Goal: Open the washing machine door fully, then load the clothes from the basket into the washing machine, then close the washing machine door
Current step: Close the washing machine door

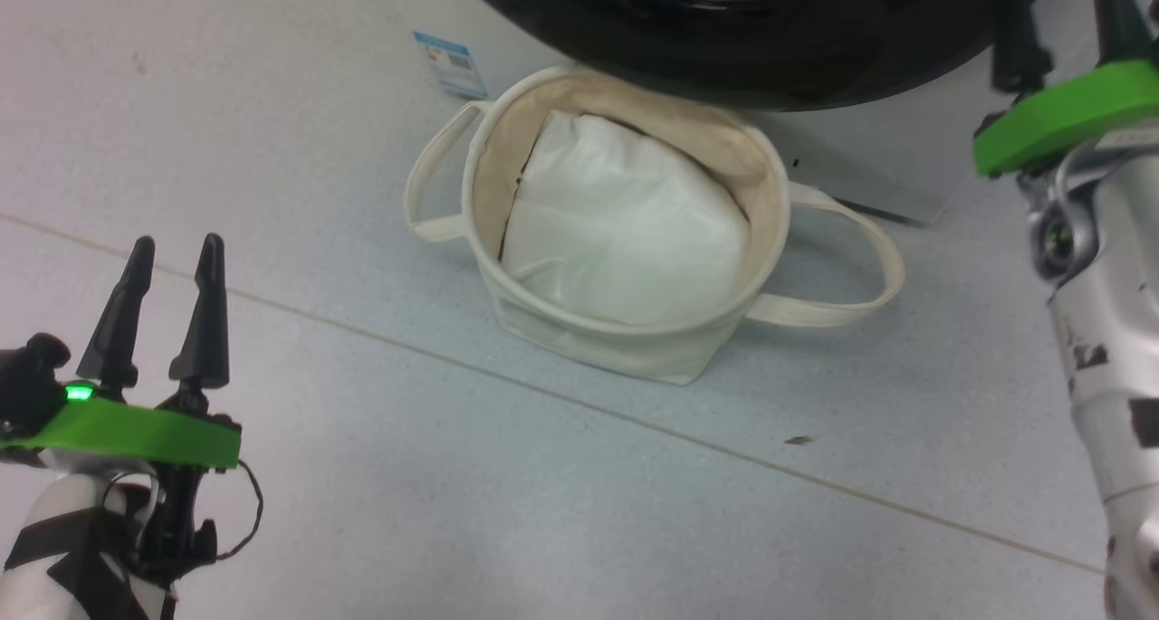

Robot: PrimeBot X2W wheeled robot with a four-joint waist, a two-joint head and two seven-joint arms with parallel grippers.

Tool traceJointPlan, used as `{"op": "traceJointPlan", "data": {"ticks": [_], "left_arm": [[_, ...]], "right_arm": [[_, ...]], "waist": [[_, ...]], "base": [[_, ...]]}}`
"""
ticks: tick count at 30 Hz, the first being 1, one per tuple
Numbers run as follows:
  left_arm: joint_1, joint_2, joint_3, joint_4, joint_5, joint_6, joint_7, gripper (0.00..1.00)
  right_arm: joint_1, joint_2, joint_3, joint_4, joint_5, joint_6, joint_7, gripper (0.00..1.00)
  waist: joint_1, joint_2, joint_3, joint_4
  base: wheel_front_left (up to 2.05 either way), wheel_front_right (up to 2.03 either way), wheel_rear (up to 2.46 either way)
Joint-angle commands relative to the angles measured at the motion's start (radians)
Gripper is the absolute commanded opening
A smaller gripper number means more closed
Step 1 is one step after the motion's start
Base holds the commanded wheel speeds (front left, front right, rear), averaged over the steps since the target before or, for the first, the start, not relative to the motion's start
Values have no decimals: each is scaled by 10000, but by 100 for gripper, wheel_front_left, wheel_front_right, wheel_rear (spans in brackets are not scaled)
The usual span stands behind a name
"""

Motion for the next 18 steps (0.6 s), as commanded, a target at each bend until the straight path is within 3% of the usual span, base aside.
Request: {"op": "traceJointPlan", "data": {"ticks": [1, 8, 18], "left_arm": [[-148, 470, 414, -227, -27, -56, -118, 100], [169, 480, 311, -137, 82, -56, -118, 100], [892, 269, 524, -23, 80, -56, -118, 100]], "right_arm": [[261, 269, 196, -370, 50, -2, -76, 100], [2025, 254, 844, -1509, 44, -2, -76, 100], [4803, 286, 965, -3439, 209, -2, -76, 100]], "waist": [[1, 0, -234, -213], [1, 0, -1233, -924], [1, 0, -2582, -2089]], "base": [[0, 0, 0], [0, 0, 0], [0, 0, 0]]}}
